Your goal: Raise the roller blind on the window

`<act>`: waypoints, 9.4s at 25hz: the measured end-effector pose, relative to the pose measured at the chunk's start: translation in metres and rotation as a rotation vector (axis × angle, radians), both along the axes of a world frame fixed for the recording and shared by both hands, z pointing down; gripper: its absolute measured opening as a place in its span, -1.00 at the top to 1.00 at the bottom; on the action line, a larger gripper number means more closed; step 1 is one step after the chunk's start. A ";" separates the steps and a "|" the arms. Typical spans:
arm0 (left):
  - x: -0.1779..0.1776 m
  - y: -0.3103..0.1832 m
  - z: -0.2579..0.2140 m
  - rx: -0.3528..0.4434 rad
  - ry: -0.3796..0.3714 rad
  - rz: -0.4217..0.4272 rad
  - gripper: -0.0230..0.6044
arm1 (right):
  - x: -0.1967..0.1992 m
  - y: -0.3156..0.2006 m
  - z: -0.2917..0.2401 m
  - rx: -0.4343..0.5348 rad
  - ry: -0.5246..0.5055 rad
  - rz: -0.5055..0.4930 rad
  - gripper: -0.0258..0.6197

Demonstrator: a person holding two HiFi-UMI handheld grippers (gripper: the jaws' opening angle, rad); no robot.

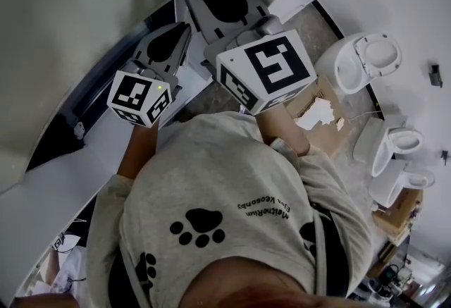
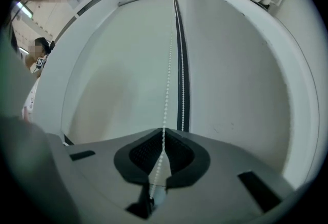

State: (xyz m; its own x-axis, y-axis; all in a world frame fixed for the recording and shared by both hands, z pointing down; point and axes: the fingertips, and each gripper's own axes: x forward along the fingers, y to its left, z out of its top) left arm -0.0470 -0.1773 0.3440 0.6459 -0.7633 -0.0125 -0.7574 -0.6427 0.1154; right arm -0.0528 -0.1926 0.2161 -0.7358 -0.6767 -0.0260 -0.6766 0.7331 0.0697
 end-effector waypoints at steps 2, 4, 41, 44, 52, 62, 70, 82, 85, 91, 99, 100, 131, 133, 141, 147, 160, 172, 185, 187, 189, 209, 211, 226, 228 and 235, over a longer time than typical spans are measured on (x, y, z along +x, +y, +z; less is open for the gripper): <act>0.001 -0.001 0.010 -0.022 -0.010 -0.005 0.86 | 0.000 -0.003 0.011 -0.012 0.018 0.012 0.86; 0.001 -0.002 0.025 -0.049 -0.018 -0.013 0.86 | 0.000 -0.006 0.026 -0.039 0.031 0.016 0.86; -0.027 -0.001 0.002 -0.040 0.004 0.005 0.59 | -0.003 -0.010 0.183 -0.184 0.128 0.068 0.88; -0.022 -0.009 -0.037 0.021 -0.003 0.016 0.60 | -0.002 -0.014 0.182 -0.192 0.119 0.072 0.88; -0.002 -0.029 -0.120 0.172 -0.050 0.062 0.60 | -0.006 -0.018 0.178 -0.141 0.160 0.079 0.88; -0.002 -0.036 -0.129 0.180 -0.079 0.063 0.90 | -0.011 -0.017 0.182 -0.134 0.158 0.089 0.88; -0.006 -0.038 -0.101 0.105 -0.083 0.049 0.90 | -0.010 -0.016 0.210 -0.185 0.175 0.099 0.88; -0.002 -0.028 -0.031 0.031 -0.032 0.057 0.90 | -0.007 -0.004 0.278 -0.258 0.212 0.105 0.88; -0.002 -0.024 -0.012 0.021 -0.037 0.051 0.90 | -0.007 0.001 0.297 -0.286 0.228 0.101 0.88; -0.003 -0.021 0.024 -0.010 -0.051 0.027 0.90 | -0.005 0.008 0.333 -0.336 0.272 0.088 0.88; -0.002 -0.020 0.054 -0.049 -0.043 0.014 0.90 | -0.003 0.011 0.362 -0.410 0.320 0.046 0.88; -0.003 -0.021 0.053 -0.047 -0.040 0.010 0.90 | -0.006 0.012 0.359 -0.403 0.326 0.023 0.88; 0.003 -0.018 0.049 -0.018 0.009 0.012 0.90 | -0.007 -0.009 0.008 0.015 -0.045 0.013 0.82; 0.003 -0.018 0.049 -0.017 0.009 0.010 0.90 | -0.006 -0.010 0.007 0.016 -0.040 0.019 0.87; 0.002 -0.018 0.052 -0.008 0.014 0.003 0.90 | -0.008 -0.007 0.011 0.032 -0.029 0.017 0.89; 0.001 -0.014 0.087 -0.031 -0.020 -0.011 0.90 | -0.007 -0.008 0.047 -0.004 0.016 0.032 0.89; -0.008 -0.005 0.134 -0.073 -0.057 -0.038 0.90 | -0.008 -0.008 0.096 -0.019 0.058 0.078 0.89; -0.009 0.005 0.152 -0.159 -0.076 -0.002 0.89 | -0.003 -0.012 0.122 -0.065 0.062 0.099 0.89; -0.034 -0.001 0.009 0.027 0.009 -0.001 0.67 | -0.003 -0.011 0.139 -0.104 0.090 0.089 0.89; -0.035 -0.001 -0.006 0.044 0.011 0.003 0.67 | -0.004 -0.011 0.153 -0.128 0.110 0.088 0.89; -0.033 -0.001 -0.018 0.058 0.013 0.011 0.67 | -0.005 -0.010 0.165 -0.145 0.126 0.088 0.89; -0.003 -0.021 -0.094 0.154 -0.086 0.084 0.84 | -0.015 0.001 0.175 -0.133 0.141 0.073 0.89; 0.000 -0.021 -0.094 0.144 -0.079 0.099 0.87 | -0.014 0.001 0.175 -0.134 0.138 0.074 0.89; -0.003 -0.018 -0.043 0.030 -0.012 0.119 0.90 | -0.014 0.009 0.224 -0.223 0.184 0.069 0.89; -0.004 -0.018 -0.034 0.020 -0.005 0.119 0.90 | -0.014 0.010 0.233 -0.237 0.188 0.068 0.89; -0.001 -0.014 -0.020 -0.002 0.042 0.134 0.90 | -0.013 0.016 0.247 -0.250 0.235 0.039 0.89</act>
